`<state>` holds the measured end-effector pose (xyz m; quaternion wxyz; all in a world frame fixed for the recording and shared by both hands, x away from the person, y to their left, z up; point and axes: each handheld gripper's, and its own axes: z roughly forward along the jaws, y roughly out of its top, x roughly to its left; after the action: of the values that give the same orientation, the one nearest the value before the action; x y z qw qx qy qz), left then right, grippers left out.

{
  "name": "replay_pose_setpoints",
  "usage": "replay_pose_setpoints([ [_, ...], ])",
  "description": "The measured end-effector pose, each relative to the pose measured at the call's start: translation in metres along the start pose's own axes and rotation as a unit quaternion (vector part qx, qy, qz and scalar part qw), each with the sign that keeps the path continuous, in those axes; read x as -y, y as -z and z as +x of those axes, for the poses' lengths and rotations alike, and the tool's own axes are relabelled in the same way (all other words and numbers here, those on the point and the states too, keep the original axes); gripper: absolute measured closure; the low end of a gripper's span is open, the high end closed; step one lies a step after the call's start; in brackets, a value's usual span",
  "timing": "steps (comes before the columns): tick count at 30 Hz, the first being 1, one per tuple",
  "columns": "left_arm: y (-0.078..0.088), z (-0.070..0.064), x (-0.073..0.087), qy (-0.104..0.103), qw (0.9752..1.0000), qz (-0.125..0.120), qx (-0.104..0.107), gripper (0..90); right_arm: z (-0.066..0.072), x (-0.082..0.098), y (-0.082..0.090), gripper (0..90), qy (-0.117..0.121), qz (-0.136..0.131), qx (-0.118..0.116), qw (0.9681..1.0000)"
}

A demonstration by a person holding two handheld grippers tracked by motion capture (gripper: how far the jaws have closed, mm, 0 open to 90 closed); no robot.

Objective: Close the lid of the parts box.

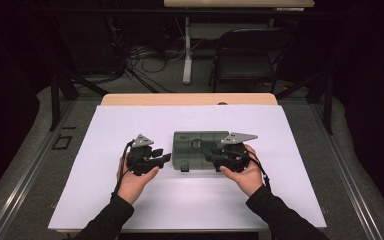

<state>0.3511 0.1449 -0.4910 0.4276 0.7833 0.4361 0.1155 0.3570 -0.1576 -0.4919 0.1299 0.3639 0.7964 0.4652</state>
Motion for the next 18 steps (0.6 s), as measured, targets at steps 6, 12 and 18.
replay_pose_setpoints([
  [6, 0.013, 0.014, 0.006, 0.01, 0.9999, 0.001, -0.012, 54.5, -0.002, 0.007, 0.011, 58.6, -0.01, -0.005, 0.003, 0.9999],
  [12, 0.021, 0.026, 0.013, 0.018, 0.9995, 0.006, -0.024, 51.2, -0.002, 0.012, 0.02, 56.2, -0.011, -0.001, 0.008, 0.9999],
  [18, 0.028, 0.037, 0.022, 0.027, 0.9988, 0.005, -0.041, 48.6, 0.0, 0.018, 0.03, 53.6, -0.01, 0.011, 0.013, 0.9998],
])
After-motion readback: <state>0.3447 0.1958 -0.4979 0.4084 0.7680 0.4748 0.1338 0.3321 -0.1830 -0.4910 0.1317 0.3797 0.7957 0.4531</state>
